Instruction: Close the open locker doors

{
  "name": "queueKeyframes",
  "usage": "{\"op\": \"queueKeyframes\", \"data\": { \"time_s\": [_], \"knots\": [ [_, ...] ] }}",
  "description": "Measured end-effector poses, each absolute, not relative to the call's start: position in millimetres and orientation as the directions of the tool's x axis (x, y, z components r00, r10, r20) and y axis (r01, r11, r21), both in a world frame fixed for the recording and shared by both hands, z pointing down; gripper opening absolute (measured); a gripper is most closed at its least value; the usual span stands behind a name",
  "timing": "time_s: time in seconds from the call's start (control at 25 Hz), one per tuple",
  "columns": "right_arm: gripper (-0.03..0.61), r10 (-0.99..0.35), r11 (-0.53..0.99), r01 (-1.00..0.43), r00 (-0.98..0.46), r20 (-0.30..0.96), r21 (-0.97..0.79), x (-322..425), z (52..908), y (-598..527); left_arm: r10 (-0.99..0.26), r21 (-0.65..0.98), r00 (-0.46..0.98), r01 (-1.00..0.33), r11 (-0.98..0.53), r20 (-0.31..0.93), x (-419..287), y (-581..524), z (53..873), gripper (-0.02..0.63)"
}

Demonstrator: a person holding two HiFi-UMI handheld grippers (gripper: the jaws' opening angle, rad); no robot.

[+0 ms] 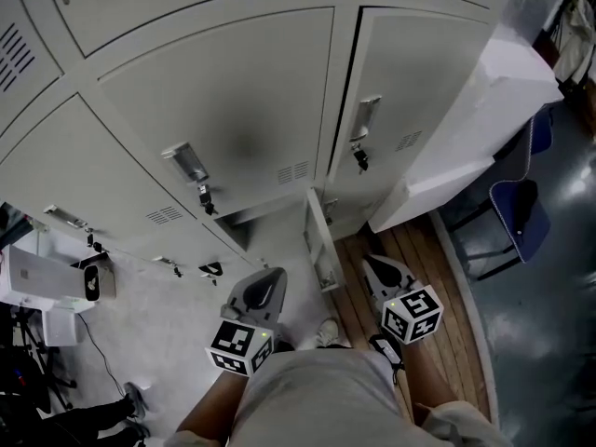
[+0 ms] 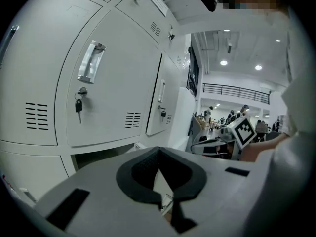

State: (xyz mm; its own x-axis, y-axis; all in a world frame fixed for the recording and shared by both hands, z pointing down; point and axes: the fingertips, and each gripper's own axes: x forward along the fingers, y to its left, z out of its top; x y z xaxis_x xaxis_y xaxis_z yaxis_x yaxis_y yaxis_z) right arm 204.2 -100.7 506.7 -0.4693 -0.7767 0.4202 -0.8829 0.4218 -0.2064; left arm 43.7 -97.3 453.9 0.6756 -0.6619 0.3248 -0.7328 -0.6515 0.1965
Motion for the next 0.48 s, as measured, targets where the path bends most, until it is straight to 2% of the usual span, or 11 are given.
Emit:
{"op": "queueKeyframes", "data": {
  "time_s": [0.48],
  "knots": [
    [0.026, -0.726, 0.435, -0.870, -0.492, 0.481, -0.233, 213, 554, -94, -0.668, 0.206, 0.645, -0.758, -0.618, 0.370, 47, -89, 473, 0.014]
  ]
}}
